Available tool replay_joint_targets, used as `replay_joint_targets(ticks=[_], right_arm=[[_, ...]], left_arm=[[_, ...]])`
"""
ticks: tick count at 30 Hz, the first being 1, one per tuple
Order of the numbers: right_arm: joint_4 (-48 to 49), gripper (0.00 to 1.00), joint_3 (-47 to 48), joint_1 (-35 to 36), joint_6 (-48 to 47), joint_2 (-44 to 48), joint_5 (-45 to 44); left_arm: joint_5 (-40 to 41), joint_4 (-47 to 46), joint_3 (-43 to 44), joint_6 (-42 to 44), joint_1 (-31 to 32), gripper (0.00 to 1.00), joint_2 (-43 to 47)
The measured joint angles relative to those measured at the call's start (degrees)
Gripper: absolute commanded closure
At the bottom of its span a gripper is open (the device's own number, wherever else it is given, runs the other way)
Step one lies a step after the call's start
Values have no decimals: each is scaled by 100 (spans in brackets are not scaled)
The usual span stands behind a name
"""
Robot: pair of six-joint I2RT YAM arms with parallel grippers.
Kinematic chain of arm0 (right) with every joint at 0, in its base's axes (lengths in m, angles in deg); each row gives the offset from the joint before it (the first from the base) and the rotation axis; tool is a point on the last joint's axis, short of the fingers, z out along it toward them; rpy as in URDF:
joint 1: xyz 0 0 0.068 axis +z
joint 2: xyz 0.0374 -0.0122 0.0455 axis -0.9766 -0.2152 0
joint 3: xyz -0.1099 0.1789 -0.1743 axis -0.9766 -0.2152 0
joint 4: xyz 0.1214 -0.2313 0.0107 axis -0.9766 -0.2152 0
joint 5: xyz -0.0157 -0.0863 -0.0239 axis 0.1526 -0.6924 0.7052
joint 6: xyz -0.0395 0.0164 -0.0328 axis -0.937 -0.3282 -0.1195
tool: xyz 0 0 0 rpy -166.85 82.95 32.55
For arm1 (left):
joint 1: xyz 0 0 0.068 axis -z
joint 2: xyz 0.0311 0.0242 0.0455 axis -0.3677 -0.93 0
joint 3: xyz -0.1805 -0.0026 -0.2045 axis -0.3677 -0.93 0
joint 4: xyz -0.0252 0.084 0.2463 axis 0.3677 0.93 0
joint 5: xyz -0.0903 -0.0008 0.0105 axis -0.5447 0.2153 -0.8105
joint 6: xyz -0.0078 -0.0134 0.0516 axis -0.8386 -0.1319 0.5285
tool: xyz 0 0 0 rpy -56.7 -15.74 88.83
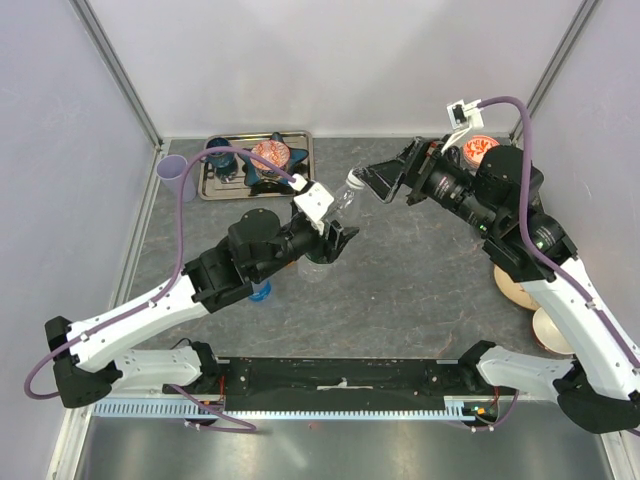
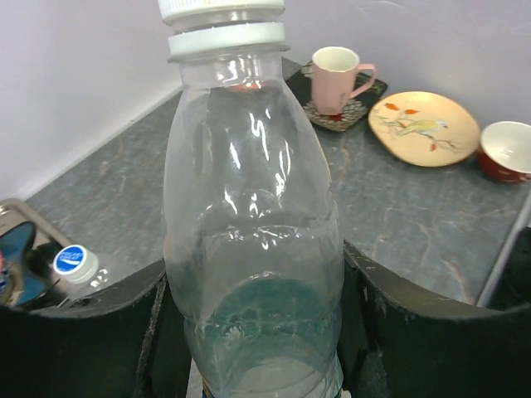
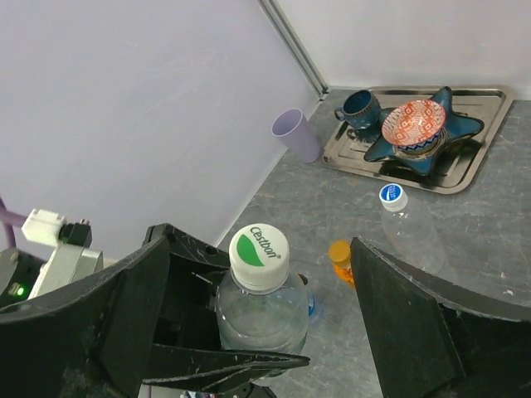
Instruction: Unscrew the bottle caps
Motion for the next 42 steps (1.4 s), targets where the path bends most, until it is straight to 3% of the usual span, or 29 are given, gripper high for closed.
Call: replay_joint_targets(ticks=[9, 19, 36, 42], right_arm=[[9, 10, 0, 0, 138, -299, -33], [50, 30, 0, 4, 199, -446, -31], [136, 33, -63, 66, 225, -501, 59], [175, 39, -138, 70, 223, -501, 59]], left_arm=[[979, -37, -7, 315, 293, 51, -107], [1174, -125, -50, 424, 352, 51, -109], [1252, -162, -81, 444, 352, 51, -173], [1261, -164, -81, 446, 352, 51, -177]])
